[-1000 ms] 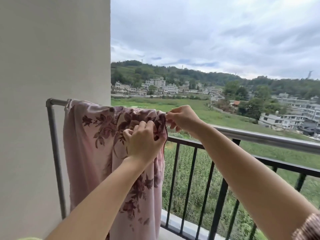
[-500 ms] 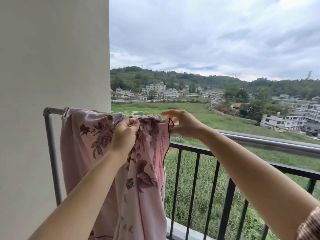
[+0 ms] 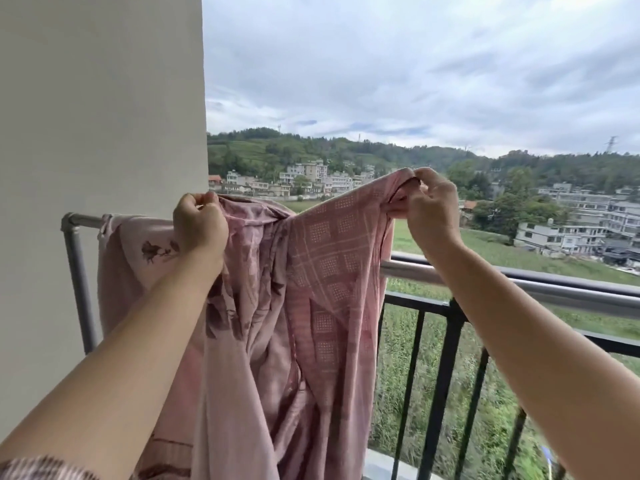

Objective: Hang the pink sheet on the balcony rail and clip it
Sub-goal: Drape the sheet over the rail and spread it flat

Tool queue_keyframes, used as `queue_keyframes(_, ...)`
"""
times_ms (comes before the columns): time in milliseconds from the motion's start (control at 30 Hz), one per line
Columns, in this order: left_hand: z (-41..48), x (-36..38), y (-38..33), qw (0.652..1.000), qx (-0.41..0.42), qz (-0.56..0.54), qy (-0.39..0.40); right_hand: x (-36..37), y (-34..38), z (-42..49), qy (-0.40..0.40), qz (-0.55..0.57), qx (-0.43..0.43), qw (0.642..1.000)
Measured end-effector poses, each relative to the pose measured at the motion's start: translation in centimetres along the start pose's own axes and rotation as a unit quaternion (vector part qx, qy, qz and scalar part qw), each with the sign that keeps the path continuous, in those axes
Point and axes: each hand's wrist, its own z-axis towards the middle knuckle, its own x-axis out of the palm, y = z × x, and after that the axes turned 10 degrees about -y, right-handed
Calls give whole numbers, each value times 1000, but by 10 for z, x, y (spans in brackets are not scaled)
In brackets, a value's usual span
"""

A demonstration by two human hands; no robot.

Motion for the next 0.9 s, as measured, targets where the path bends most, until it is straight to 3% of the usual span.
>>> queue_keyframes(100,-15,5,2,997,31,74,9,-37,0,10,-96,11,-51,994)
queue_keyframes(133,-25,6,3,992,52,112,7,-50,0,13,-92,-5,-60,994)
queue_keyframes(200,-64,5,3,978,117,170,-14,-73,-2,14,-15,-78,-78,994)
queue_keyframes(267,-121,3,-2,958,245,151,-5,-94,-4,17,28,-143,-119,982)
queue_keyframes(333,-184,3,-10,926,344,90,126,-114,2,19,76,-159,-135,975)
queue_keyframes(400,-235,14,-9,903,333,121,243,-126,11,17,142,-169,-145,964)
queue_keyframes(433,-255,21,-9,902,304,167,257,-135,14,14,168,-181,-161,956)
queue_keyframes(500,-274,37,-2,903,256,237,250,-144,14,8,209,-212,-194,935)
queue_keyframes(567,-288,39,-3,917,246,222,221,-155,8,3,254,-239,-196,917)
queue_keyframes(700,-297,16,-53,967,140,126,173,-176,7,24,326,-204,-9,923)
queue_keyframes(733,-299,10,-73,972,114,103,177,-179,10,31,303,-162,26,939)
queue_keyframes(800,-311,4,-114,970,112,45,209,-185,17,39,180,-54,37,981)
queue_keyframes(867,-335,5,-145,947,95,-51,303,-194,17,36,44,20,6,999)
queue_keyframes(900,-349,6,-150,927,77,-77,360,-201,15,33,19,20,-4,1000)
